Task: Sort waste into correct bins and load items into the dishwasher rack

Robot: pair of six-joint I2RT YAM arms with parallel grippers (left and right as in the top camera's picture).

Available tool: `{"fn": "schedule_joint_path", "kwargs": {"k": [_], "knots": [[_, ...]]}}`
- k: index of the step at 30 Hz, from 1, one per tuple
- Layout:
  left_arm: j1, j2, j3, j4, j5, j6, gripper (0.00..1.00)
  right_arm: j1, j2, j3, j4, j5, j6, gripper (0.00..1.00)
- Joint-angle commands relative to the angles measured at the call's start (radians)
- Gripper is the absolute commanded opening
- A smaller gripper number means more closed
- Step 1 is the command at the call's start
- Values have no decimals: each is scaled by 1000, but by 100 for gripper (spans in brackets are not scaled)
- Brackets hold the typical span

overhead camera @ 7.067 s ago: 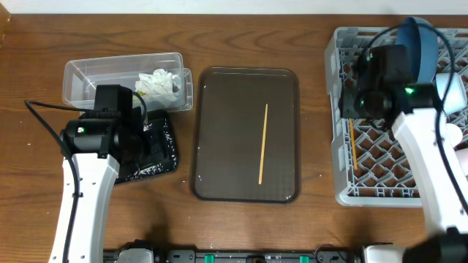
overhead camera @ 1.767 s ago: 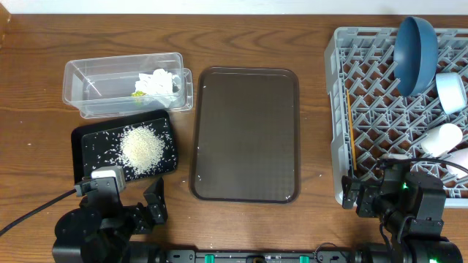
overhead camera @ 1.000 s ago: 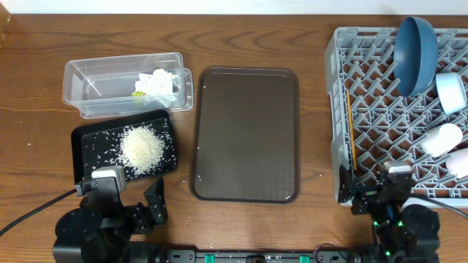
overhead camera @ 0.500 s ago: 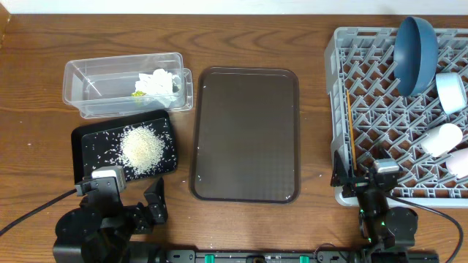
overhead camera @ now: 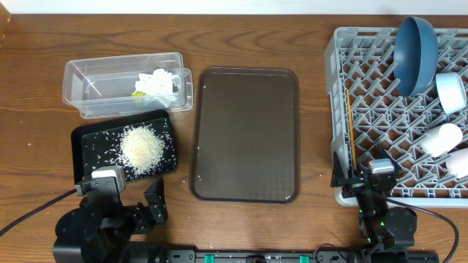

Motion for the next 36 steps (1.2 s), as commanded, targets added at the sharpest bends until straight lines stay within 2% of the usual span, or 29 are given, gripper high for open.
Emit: {"fn": "schedule_joint_path", "kwargs": {"k": [1, 24, 29, 36], "knots": [[-2, -3, -2, 2, -9, 10, 96, 6, -7, -4, -1, 7, -17, 99], [-2, -3, -2, 3, -8, 10, 96, 6, -7, -4, -1, 6, -17, 99], [7, -11, -8, -40, -17, 12, 97, 6, -7, -4, -1, 6, -17, 99], [42, -97, -167, 54, -17, 14, 97, 6, -7, -4, -1, 6, -17, 99]]}}
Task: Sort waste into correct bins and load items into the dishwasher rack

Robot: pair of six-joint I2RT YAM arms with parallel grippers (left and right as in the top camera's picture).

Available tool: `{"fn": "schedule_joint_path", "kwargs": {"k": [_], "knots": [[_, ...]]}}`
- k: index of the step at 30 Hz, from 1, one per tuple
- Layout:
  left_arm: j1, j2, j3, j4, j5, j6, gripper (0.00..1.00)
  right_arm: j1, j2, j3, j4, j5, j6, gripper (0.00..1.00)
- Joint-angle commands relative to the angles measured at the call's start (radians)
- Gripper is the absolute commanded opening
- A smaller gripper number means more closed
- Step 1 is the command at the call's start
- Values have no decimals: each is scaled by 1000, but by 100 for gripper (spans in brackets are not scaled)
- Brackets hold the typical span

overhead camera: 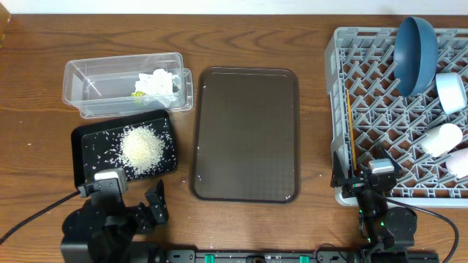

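The brown tray (pixel 245 135) lies bare in the middle of the table. A clear plastic bin (pixel 88 91) at the back left holds white crumpled waste (pixel 157 82) and a green scrap. In front of it a black tray (pixel 91 142) carries a heap of rice (pixel 141 148). The grey dishwasher rack (pixel 365 88) on the right holds a blue bowl (pixel 414 55), two white cups (pixel 450 91) and a thin orange stick (pixel 351 135). My left gripper (pixel 156 204) sits low at the front edge, below the black tray, fingers apart and holding nothing. My right gripper (pixel 342 181) rests at the rack's front left corner, its jaws hard to make out.
Both arm bases and their cables take up the front edge at left and right. The rack's rim stands higher than the table on the right side.
My left arm has drawn back slightly toward the front edge. The right arm, the trays, the bin and the rack contents are where they were.
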Motion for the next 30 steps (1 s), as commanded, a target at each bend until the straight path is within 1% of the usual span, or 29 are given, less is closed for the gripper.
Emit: {"fn": "schedule_joint_path", "kwargs": {"k": [1, 6, 11, 14, 17, 22, 23, 26, 30], "knots": [[8, -77, -118, 64, -13, 13, 97, 5, -7, -4, -2, 6, -15, 99], [8, -212, -343, 249, -12, 12, 97, 5, -6, -4, -2, 6, -15, 99], [8, -315, -528, 429, -12, 5, 97, 5, -7, -4, -2, 6, -15, 99], [7, -317, -611, 560, -12, 5, 97, 5, -7, -4, -2, 6, -15, 99], [8, -317, -687, 726, -13, 7, 97, 5, -7, -4, -2, 6, -15, 99], [8, -317, -820, 1042, -13, 76, 97, 5, -7, -4, -2, 6, -15, 99], [7, -318, -837, 1084, -13, 83, 97, 5, -7, -4, -2, 6, -15, 99], [8, -318, -837, 1066, -21, 92, 97, 5, -7, -4, -2, 6, -15, 99], [8, -318, -837, 1003, -20, 92, 97, 5, -6, -4, -2, 6, -15, 99]]}}
